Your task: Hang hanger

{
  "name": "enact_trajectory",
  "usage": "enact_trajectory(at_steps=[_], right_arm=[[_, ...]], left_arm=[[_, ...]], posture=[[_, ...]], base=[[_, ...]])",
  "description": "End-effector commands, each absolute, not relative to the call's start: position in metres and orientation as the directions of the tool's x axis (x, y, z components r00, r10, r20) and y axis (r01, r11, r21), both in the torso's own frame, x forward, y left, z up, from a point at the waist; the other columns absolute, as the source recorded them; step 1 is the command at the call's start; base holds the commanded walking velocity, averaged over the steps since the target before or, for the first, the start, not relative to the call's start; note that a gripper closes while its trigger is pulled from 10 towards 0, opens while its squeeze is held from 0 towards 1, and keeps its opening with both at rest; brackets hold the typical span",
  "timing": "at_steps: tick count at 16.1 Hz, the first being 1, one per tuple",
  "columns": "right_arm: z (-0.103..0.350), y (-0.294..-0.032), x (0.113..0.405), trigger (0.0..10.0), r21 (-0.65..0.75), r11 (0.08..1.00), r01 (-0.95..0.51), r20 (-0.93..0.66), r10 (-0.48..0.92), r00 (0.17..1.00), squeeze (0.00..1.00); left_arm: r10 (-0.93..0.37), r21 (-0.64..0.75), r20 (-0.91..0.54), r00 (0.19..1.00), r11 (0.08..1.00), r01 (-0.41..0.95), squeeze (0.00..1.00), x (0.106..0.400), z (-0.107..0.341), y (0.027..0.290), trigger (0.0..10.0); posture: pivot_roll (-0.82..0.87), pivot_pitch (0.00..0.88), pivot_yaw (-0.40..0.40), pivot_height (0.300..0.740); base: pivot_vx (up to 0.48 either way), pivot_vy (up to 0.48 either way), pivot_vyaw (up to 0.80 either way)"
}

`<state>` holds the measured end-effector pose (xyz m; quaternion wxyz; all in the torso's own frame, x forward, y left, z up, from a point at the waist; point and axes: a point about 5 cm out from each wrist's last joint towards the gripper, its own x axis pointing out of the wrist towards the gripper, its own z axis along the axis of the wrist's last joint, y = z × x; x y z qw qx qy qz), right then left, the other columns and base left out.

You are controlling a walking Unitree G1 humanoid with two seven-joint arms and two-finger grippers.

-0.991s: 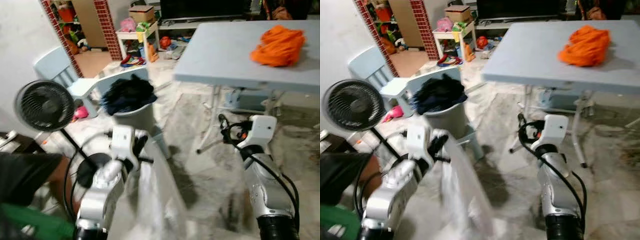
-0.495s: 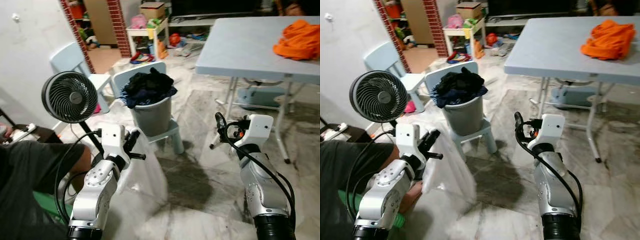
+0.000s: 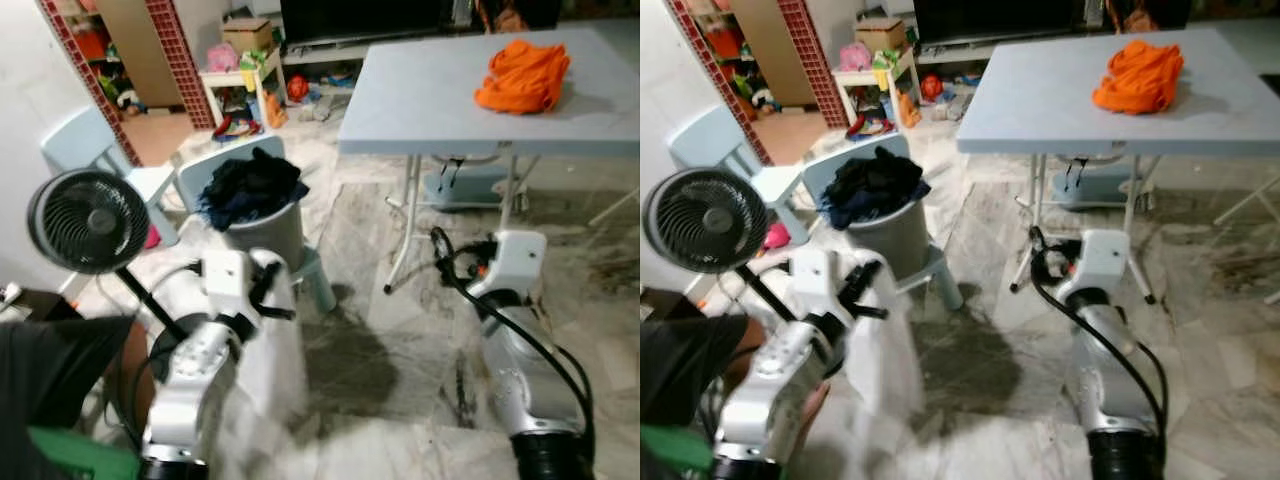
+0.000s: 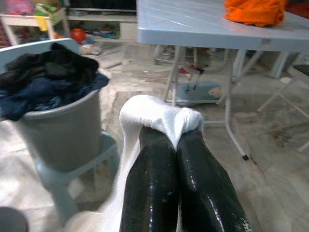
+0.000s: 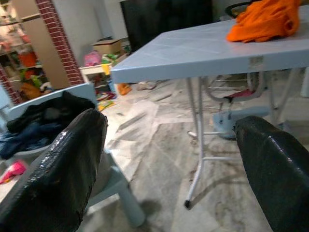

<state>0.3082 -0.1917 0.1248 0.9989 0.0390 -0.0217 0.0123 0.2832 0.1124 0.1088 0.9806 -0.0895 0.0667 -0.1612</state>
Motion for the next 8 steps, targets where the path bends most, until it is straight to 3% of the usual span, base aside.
enact_trajectory(at_steps=[1,7,8], right_arm=[[0.1289,-0.1790,0.3101,10.0,0.082,0.994,-0.068,0.060,0.063,0.996,0.00],[0.1293,-0.1760,0.3121,10.0,0.077,0.993,-0.087,0.057,0.082,0.995,0.00],[0.1293,-0.1756,0.3122,10.0,0.077,0.993,-0.088,0.056,0.083,0.995,0.00]], left_arm=[[-0.300,-0.181,-0.073,0.951,0.942,0.283,0.00,0.2853,0.1151,0.1230,10.0],[-0.303,-0.185,-0.073,0.950,0.940,0.285,0.00,0.2827,0.1134,0.1214,10.0],[-0.303,-0.185,-0.071,0.950,0.940,0.286,0.00,0.2833,0.1140,0.1215,10.0]], posture=[[-0.13,0.000,0.118,0.740],[-0.13,0.000,0.112,0.740],[-0.13,0.000,0.112,0.740]], base=[[0.349,0.000,0.00],[0.351,0.000,0.00],[0.360,0.000,-0.58]])
